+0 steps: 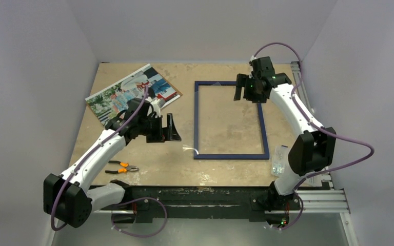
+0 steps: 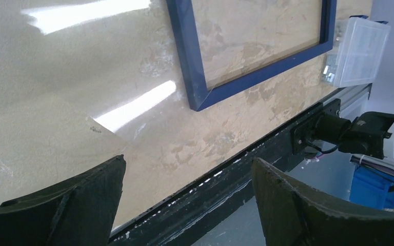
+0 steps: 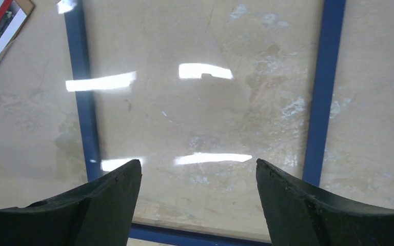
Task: Put the photo into the frame
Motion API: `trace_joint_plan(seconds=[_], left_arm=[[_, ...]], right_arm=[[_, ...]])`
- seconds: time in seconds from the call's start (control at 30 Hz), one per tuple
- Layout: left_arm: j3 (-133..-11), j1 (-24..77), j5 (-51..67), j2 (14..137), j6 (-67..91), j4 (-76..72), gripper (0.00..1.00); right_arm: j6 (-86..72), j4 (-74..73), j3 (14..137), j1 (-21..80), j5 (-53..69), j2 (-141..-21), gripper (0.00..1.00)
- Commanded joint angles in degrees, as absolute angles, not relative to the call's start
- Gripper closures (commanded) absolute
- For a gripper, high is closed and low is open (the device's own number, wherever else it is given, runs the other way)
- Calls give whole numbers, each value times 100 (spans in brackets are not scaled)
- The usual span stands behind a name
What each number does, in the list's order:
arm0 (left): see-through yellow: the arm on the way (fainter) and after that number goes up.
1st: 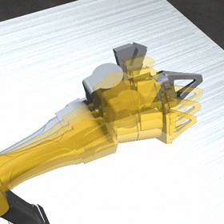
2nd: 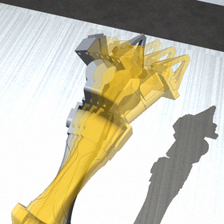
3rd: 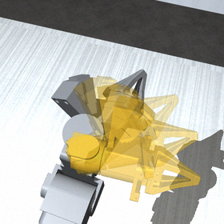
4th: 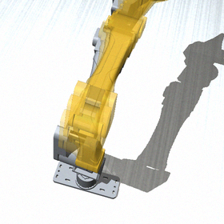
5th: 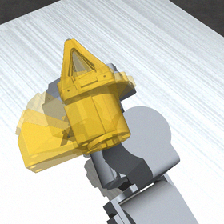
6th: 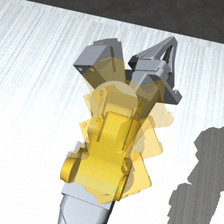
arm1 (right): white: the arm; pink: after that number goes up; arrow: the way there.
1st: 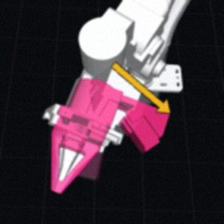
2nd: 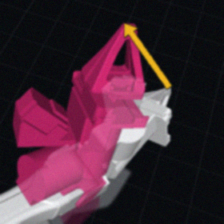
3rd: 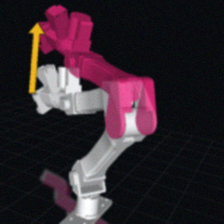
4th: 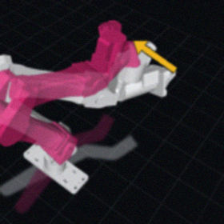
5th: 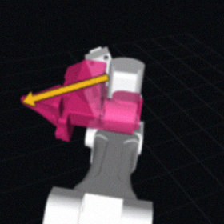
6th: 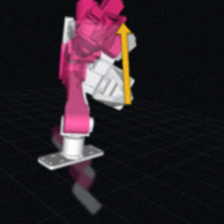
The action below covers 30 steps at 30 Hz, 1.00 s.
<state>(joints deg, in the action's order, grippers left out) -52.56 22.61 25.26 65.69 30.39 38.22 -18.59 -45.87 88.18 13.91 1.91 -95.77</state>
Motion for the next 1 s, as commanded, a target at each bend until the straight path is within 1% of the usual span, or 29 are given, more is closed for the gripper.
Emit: trace_joint_plan(seconds=[0.0,0.17,0.3,0.4,0.5,0.63,0.7,0.87,0.9,0.97], left_arm=[[-5074,2303,2311,6534,2953,3669,10],[-4965,2303,2008,6313,3039,3655,10],[-4814,2303,1718,5830,3212,3523,9],[-4669,2303,1469,5520,3371,3407,9],[-4480,2303,1216,5339,3533,3338,9],[-4225,2303,1212,5415,3732,3095,13],[-4055,2303,1363,5546,3865,2783,19],[-3850,2309,1797,6155,4118,2000,52],[-3850,2311,1822,6302,4148,1909,57],[-3870,2312,1813,6577,4178,1790,60]], right_arm=[[-2022,-4663,8812,1396,-397,-8960,20],[-2174,-4036,7854,1397,55,-8151,21],[-2371,-3091,6577,1393,745,-7344,22],[-2768,-2542,5858,1396,1172,-6831,22],[-3165,-2375,5393,1397,1558,-6665,22],[-3820,-1792,4511,1397,2049,-6556,23],[-4055,-1552,4152,1393,2140,-6527,23],[-4510,-1075,3455,1383,2181,-6482,23],[-4584,-980,3359,1376,2199,-6517,23],[-4686,-760,3213,1331,2277,-6598,23]])
